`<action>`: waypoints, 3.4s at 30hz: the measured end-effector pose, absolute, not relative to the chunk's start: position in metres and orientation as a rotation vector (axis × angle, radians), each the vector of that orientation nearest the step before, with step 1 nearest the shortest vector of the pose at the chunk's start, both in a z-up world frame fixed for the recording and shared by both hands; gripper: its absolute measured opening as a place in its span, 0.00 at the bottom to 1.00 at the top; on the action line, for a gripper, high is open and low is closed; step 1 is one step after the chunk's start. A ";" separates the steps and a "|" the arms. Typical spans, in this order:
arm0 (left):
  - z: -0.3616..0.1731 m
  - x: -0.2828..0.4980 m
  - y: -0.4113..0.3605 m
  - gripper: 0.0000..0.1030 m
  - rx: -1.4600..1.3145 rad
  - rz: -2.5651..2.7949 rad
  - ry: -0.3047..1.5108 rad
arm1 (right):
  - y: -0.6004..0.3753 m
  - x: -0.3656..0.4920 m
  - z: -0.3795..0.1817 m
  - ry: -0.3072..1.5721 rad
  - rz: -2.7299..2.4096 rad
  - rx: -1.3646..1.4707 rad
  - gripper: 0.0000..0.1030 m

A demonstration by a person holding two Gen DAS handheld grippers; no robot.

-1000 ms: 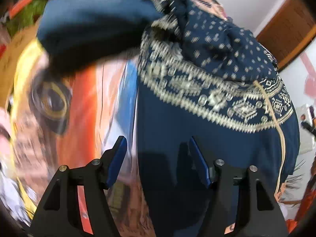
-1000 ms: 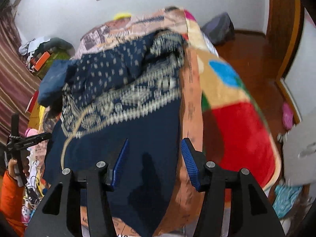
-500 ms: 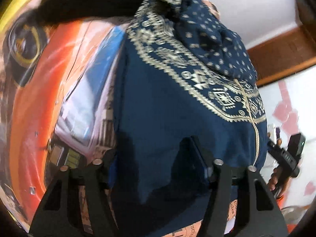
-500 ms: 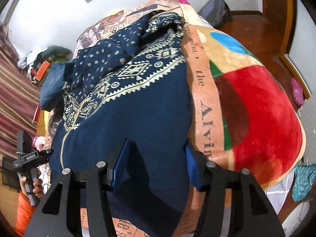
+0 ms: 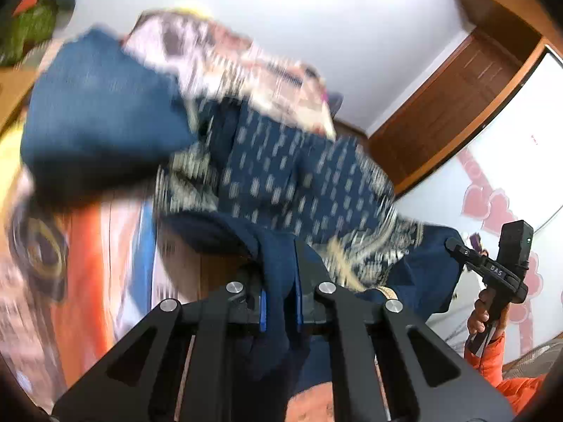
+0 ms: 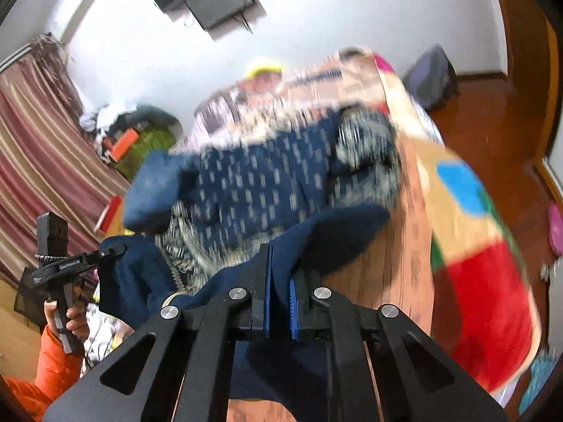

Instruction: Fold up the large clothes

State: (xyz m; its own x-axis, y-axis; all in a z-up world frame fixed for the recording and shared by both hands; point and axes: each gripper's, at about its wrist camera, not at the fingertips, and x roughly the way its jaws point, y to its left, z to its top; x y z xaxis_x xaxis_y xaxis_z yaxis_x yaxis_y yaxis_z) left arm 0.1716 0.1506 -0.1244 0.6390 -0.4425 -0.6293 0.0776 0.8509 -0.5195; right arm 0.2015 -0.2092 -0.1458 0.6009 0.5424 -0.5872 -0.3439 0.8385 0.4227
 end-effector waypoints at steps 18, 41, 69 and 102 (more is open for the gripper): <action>-0.188 0.337 0.184 0.15 -0.434 -0.109 0.920 | -0.215 0.372 -0.200 0.872 0.327 0.298 0.07; -0.225 0.268 0.152 0.51 -0.419 -0.178 1.058 | -0.207 0.309 -0.206 0.989 0.433 0.234 0.34; -0.121 0.314 0.132 0.03 -0.396 -0.393 0.804 | -0.199 0.328 -0.168 0.867 0.459 0.246 0.13; -0.088 0.382 0.149 0.03 -0.331 -0.220 0.753 | -0.186 0.391 -0.103 0.736 0.510 0.256 0.07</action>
